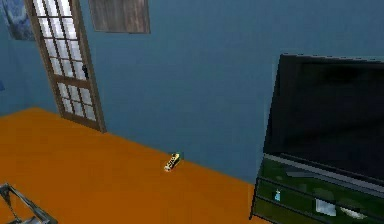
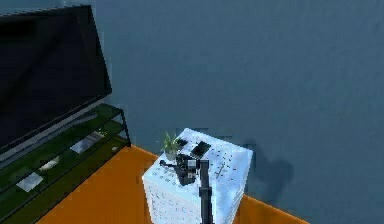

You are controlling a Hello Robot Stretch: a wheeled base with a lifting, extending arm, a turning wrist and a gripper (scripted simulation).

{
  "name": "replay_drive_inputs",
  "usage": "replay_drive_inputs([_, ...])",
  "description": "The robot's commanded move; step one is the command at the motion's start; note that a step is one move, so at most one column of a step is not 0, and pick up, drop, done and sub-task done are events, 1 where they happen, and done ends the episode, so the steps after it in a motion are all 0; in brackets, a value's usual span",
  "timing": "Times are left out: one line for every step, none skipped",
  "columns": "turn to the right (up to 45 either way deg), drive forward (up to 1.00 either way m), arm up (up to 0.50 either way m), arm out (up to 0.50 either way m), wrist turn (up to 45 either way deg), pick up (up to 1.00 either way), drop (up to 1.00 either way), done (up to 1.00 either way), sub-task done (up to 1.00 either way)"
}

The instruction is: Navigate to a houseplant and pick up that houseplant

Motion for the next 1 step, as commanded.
replay_drive_inputs([0.0, 0.0, 0.0, 0.0, 0.0, 0.0, 0.0, 1.0, 0.0])
